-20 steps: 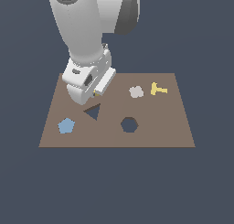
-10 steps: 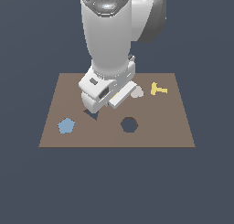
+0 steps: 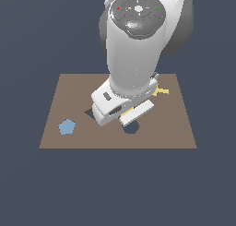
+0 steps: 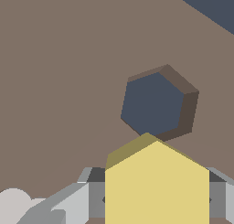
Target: Insert a designated object into the corresponding slot on a board.
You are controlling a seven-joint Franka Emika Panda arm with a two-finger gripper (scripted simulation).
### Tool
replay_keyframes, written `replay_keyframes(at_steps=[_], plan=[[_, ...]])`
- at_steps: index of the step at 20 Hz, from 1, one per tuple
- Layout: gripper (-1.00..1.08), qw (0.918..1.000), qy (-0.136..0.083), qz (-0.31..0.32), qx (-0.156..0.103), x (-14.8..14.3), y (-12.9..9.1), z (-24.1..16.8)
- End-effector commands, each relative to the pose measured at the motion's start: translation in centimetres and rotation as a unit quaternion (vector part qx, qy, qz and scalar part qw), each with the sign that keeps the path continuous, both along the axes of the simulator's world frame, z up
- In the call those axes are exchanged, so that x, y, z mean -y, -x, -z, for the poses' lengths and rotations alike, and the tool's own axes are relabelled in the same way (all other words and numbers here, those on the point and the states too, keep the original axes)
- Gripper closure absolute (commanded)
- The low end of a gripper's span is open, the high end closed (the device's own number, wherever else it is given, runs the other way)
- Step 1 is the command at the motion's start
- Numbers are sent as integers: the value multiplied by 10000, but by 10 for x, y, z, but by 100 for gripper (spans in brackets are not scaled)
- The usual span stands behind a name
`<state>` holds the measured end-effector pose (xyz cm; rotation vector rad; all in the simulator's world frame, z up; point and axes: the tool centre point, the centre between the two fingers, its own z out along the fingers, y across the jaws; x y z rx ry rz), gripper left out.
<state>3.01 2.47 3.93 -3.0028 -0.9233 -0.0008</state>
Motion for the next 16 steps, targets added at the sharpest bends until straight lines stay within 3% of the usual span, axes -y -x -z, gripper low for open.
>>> replay_keyframes(at_steps=[1,9,16], plan=[[108,9997,2,258,1,-6,-11,-1],[108,9969,2,784,1,-16,-37,-1],[108,9954,3,954,0,-18,-46,-1]])
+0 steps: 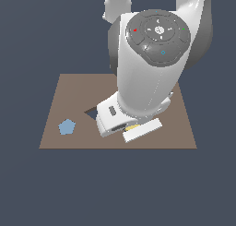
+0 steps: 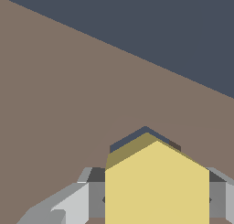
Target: Insert a designated object into the corresponding slot on a board.
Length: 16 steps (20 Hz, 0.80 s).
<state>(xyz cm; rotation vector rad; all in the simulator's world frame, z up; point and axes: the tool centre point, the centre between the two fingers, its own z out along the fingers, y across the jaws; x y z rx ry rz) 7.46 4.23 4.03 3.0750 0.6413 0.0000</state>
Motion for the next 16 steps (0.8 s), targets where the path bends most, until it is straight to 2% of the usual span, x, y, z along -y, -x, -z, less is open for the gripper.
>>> replay_keyframes(at_steps=[1,10,11,16], plan=[[108,10000,0,33,2,0,-2,0],[108,10000,0,36,2,0,-2,10],[-92,10000,0,36,2,0,-2,10],[-92,10000,0,36,2,0,-2,10]])
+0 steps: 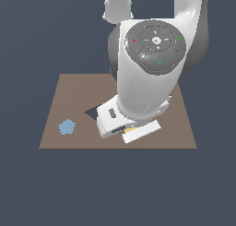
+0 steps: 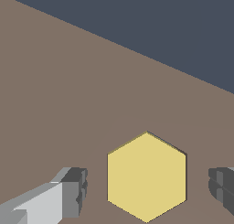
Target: Insert a designated object into the corresponding slot on a board.
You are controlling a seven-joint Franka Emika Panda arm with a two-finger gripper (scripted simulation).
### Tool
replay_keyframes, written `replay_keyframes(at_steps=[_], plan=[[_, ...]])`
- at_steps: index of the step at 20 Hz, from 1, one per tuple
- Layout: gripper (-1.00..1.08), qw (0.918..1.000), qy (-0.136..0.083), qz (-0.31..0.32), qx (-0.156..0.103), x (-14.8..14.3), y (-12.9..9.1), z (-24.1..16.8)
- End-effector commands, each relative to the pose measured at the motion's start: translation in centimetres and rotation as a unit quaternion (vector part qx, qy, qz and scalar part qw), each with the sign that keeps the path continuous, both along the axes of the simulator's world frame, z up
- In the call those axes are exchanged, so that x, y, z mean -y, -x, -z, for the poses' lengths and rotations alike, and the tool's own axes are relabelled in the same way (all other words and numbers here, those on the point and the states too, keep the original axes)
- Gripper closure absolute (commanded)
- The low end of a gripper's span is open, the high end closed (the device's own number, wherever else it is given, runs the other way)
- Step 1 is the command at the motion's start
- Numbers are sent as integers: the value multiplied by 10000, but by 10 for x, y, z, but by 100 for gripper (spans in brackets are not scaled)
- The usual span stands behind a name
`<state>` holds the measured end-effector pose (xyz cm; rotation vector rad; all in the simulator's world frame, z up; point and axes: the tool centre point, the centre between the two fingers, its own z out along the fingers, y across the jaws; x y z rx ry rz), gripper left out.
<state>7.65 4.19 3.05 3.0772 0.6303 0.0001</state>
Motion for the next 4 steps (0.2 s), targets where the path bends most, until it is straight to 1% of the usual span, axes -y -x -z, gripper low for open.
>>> replay_keyframes(at_steps=[1,4], plan=[[-92,10000,0,0,2,0,0,0],[-92,10000,0,0,2,0,0,0]])
